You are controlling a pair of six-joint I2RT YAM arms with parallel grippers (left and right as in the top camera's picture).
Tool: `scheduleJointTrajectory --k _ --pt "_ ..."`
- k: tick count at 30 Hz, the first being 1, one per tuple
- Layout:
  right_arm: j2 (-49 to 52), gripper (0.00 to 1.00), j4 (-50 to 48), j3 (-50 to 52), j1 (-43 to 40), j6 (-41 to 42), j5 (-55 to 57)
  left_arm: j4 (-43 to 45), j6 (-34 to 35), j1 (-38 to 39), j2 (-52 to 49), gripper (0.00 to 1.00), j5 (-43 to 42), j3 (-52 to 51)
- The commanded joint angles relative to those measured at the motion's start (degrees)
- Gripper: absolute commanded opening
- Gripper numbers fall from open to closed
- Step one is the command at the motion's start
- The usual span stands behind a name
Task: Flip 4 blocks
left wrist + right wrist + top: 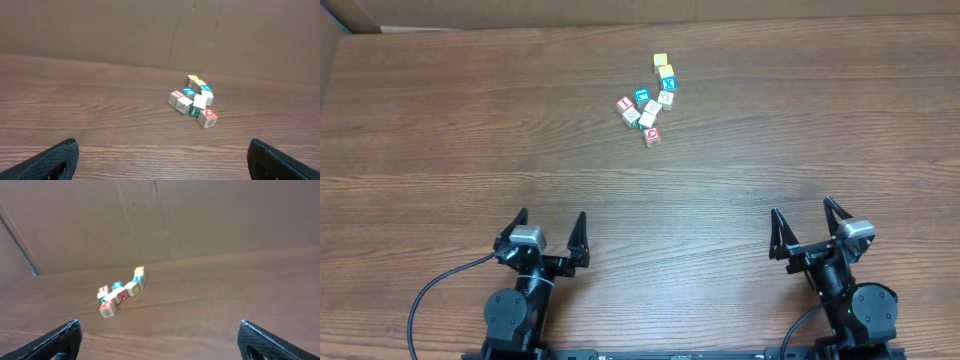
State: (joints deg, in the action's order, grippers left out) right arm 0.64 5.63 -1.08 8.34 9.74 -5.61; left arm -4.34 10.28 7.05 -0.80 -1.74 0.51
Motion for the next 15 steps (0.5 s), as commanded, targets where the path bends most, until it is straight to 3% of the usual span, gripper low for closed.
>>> scheduleJointTrajectory --k 1,8,15 --pt "-0.28 1.00 2.71 -3.67 0.28 4.46 -0.52 -0.39 -1.07 0.07 0.48 1.00 -4.57 2.12" --pt "3.67 1.00 12.48 -16.74 0.26 4.48 -0.52 -6.88 -0.85 0.07 -0.42 1.00 -5.77 13.25" --pt "17.20 1.00 18.32 -34.01 0.28 5.73 -4.70 -17.55 -0.90 0.07 -10.03 1.00 -5.79 31.39"
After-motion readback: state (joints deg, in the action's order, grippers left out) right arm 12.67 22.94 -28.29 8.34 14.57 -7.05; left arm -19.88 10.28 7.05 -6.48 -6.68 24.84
